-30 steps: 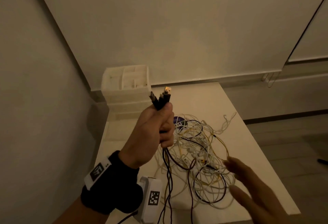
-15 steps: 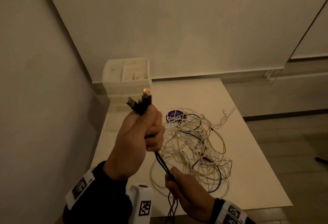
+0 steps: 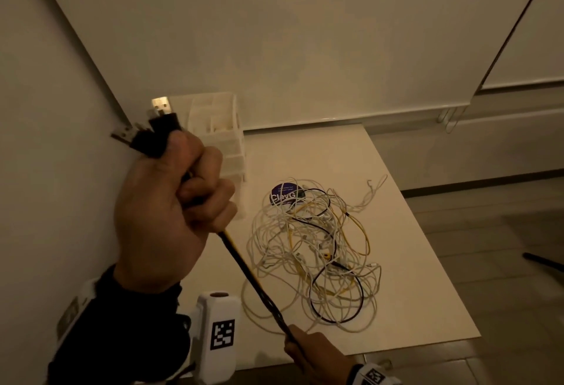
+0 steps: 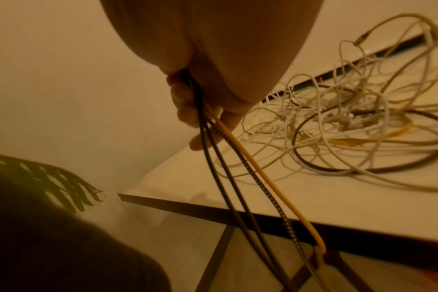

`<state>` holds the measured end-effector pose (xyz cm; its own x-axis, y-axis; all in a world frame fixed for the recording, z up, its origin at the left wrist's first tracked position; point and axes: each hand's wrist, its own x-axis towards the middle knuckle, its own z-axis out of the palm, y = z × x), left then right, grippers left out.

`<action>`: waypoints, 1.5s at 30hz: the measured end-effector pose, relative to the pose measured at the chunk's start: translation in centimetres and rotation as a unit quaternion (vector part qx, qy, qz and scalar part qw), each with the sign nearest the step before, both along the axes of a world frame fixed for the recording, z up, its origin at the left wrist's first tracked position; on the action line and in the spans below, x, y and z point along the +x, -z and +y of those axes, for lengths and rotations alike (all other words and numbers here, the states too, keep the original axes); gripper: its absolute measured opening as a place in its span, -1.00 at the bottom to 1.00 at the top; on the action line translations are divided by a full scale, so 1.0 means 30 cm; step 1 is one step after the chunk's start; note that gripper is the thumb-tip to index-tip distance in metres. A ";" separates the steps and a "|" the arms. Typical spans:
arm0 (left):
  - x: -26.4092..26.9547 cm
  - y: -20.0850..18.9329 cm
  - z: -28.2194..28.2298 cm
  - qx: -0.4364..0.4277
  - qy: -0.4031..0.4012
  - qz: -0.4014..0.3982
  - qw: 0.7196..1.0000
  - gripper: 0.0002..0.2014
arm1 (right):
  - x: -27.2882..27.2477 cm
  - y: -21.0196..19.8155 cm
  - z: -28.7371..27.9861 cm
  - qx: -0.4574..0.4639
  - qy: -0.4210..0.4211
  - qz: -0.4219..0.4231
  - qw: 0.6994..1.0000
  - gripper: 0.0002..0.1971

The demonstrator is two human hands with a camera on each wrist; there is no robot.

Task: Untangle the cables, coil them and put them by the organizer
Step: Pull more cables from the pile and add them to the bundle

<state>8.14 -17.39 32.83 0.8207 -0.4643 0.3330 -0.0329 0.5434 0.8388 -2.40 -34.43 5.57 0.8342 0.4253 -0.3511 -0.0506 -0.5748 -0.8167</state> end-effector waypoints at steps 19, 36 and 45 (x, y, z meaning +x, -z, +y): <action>-0.017 0.081 -0.122 0.061 -0.010 0.065 0.996 -0.44 | 0.198 0.203 -0.420 -0.294 0.328 0.113 0.890 -0.72; 0.068 0.115 -0.186 0.058 0.003 0.046 0.997 -0.56 | 0.387 -0.326 -0.485 0.126 0.486 -0.012 0.865 -0.67; 0.121 0.133 -0.169 0.104 -0.087 0.061 0.989 -0.54 | 0.461 -0.476 -0.289 0.504 0.455 0.186 0.710 -0.95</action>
<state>11.75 -22.46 28.82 0.9225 -0.3599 0.1398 -0.0035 0.3542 0.9352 11.44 -43.09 19.86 0.8537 -0.0389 -0.5194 -0.3464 0.7023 -0.6220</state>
